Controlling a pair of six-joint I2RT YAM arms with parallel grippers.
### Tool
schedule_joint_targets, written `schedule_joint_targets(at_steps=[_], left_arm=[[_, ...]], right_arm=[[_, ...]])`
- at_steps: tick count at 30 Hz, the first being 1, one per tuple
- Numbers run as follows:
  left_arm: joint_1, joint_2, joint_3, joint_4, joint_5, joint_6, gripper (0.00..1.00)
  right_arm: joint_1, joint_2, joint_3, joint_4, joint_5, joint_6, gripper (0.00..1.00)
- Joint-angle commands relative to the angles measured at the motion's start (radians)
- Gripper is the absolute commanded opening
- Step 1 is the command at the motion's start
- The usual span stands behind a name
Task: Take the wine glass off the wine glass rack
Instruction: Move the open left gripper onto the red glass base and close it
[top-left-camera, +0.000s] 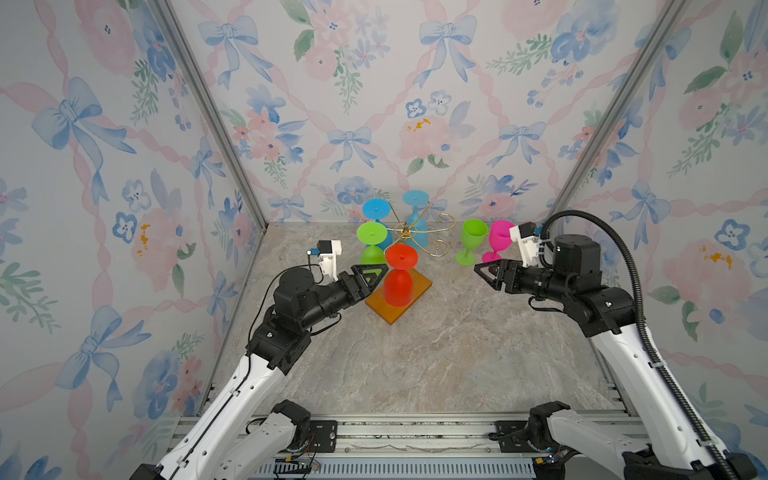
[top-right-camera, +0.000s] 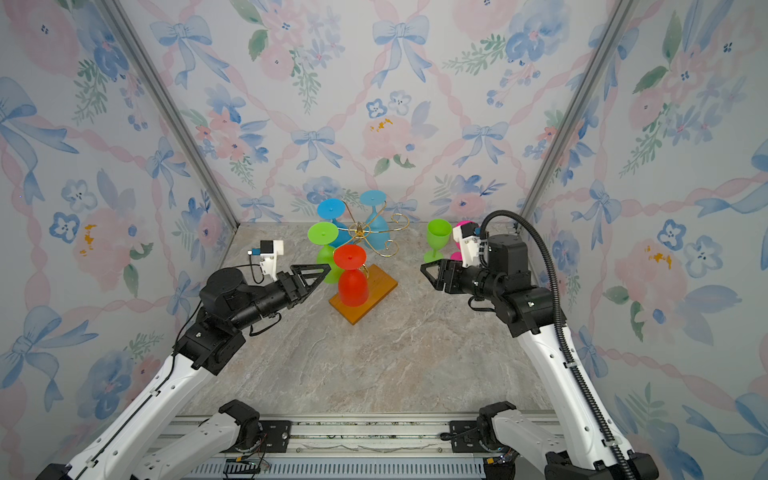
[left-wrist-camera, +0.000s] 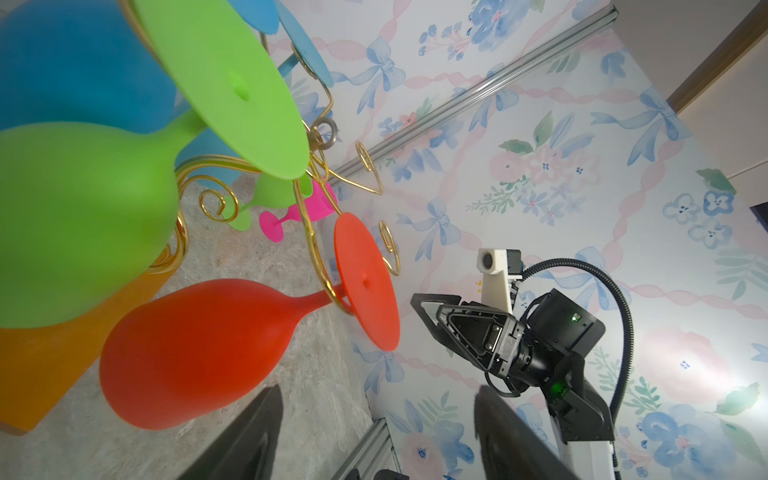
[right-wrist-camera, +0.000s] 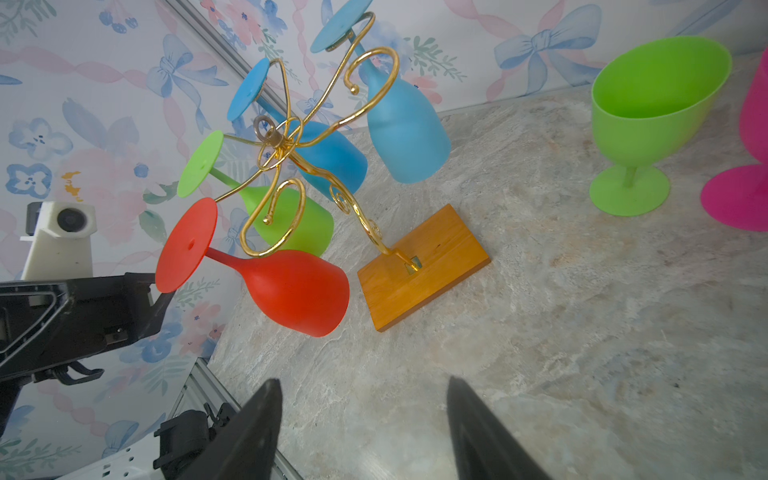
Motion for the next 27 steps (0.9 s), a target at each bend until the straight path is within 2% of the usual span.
schedule_joint_targets(at_steps=[1,7,16,20,27], left_arm=[[-0.026,0.024,0.036,0.013,-0.039,-0.056,0.72],[-0.090,0.089,0.082,0.018,-0.075,-0.065,0.69],[-0.104,0.126,0.101,0.026,-0.094,-0.067,0.53],[-0.104,0.137,0.099,0.036,-0.085,-0.078,0.42],[-0.105,0.130,0.097,0.047,-0.097,-0.084,0.36]], right_arm=[[0.009,-0.001,-0.010,0.030,-0.010,0.014,0.65],[0.009,0.001,-0.012,0.037,-0.011,0.013,0.65],[0.009,-0.004,-0.013,0.023,-0.002,-0.004,0.68],[0.009,-0.006,-0.019,0.020,-0.002,-0.006,0.69],[0.009,-0.016,-0.029,0.021,0.002,-0.010,0.70]])
